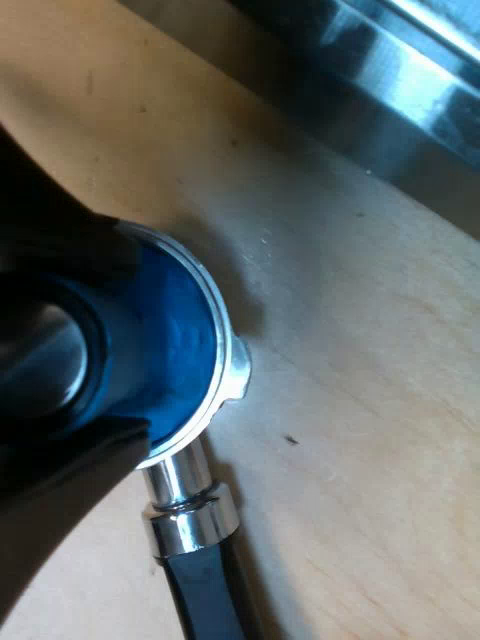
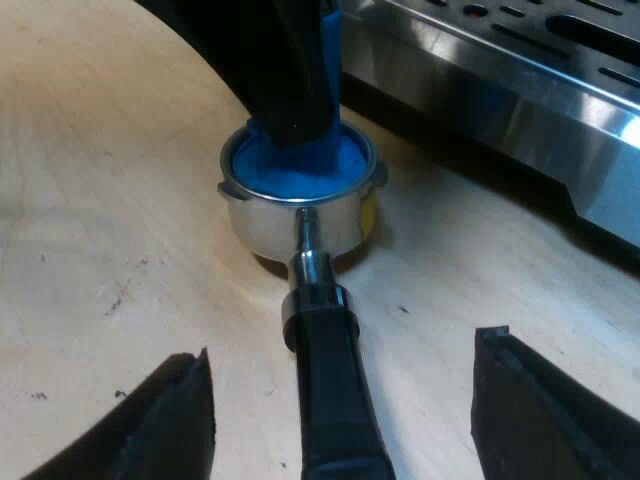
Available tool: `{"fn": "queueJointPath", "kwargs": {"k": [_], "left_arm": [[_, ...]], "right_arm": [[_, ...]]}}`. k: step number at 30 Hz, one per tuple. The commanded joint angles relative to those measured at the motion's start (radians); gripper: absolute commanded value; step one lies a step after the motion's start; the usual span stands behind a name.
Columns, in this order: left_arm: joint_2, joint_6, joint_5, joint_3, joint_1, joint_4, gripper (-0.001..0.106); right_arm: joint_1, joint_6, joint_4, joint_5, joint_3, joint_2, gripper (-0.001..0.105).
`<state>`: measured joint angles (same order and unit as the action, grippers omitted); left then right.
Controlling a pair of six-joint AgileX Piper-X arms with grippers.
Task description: Grind coffee beans and then tamp
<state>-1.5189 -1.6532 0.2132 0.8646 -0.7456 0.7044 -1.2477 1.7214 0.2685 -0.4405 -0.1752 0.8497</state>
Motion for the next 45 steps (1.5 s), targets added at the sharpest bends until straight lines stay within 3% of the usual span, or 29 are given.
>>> {"fn": "queueJointPath", "kwargs": {"k": [1, 15, 30, 45], "left_arm": [[-0.074, -0.006, -0.022, -0.107, -0.008, 0.051, 0.000], [-0.065, -0.010, -0.022, -0.133, -0.008, 0.039, 0.000], [0.163, -0.010, -0.022, -0.130, -0.008, -0.038, 0.000], [0.261, -0.010, -0.022, -0.027, -0.008, -0.043, 0.000]], "right_arm": [[0.003, 0.001, 0.006, -0.003, 0.001, -0.002, 0.057], [0.003, 0.001, 0.006, -0.003, 0.001, -0.002, 0.057], [0.003, 0.001, 0.011, -0.003, 0.001, -0.002, 0.057], [0.003, 0.001, 0.014, -0.003, 0.001, -0.002, 0.057]]}}
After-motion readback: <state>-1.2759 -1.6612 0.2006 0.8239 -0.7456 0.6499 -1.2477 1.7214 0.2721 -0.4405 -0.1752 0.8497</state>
